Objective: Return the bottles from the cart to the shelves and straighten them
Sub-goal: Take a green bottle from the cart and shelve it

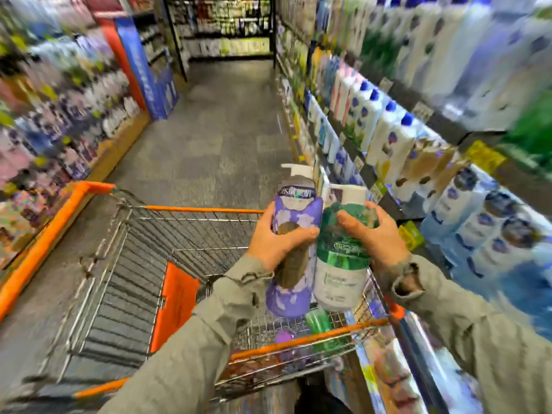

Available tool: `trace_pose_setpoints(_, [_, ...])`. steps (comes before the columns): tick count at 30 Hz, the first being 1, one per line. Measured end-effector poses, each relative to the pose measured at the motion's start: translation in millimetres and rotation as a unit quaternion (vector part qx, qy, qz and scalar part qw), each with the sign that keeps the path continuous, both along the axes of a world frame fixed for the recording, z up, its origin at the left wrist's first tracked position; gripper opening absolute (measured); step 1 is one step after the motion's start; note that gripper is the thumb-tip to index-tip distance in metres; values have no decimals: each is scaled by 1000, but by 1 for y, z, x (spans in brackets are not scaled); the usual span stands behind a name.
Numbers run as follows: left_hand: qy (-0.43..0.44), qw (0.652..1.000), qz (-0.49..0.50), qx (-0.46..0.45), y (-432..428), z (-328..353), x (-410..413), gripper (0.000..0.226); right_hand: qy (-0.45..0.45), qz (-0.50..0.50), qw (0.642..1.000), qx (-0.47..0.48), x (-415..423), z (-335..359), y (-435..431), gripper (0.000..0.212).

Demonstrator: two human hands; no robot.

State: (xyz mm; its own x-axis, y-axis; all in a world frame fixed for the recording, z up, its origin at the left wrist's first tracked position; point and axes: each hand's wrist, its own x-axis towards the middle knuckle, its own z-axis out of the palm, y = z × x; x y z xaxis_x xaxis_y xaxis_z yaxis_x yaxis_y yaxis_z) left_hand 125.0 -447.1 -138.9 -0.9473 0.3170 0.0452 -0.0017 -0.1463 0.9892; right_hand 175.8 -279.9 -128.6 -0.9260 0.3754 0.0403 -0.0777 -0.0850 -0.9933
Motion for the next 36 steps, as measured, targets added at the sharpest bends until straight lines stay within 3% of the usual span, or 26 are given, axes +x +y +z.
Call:
trace_pose_setpoints(2, [12, 1000, -16, 8, 7, 16, 14, 57, 4, -20, 1000, 5, 21, 17, 3, 61])
trace_pose_setpoints(6, [38, 998, -55, 19, 27, 41, 40, 53, 28, -72, 997, 26, 60, 46, 19, 39])
trace_pose_setpoints(10, [59, 993, -95, 32, 52, 62, 67, 56, 48, -110, 992, 34, 102, 67, 36, 51])
trace_pose_setpoints(15, [81, 983, -159, 50, 95, 81, 108, 48, 75, -154, 983, 65, 167, 95, 59, 33])
trace_pose_setpoints(22, [78, 963, -250, 62, 157, 101, 189, 63, 51, -260, 962, 67, 272, 114, 94, 67])
trace_pose_setpoints(27, [79, 948, -301, 68, 203, 110, 260, 73, 31, -315, 946, 73, 359, 127, 114, 55])
trace_pose_setpoints(32, [90, 931, -343, 84, 233, 117, 338, 84, 43, -378, 921, 85, 443, 134, 122, 61])
trace_pose_setpoints(36, [99, 920, -371, 84, 251, 120, 391, 80, 45, -407, 909, 80, 501, 139, 124, 67])
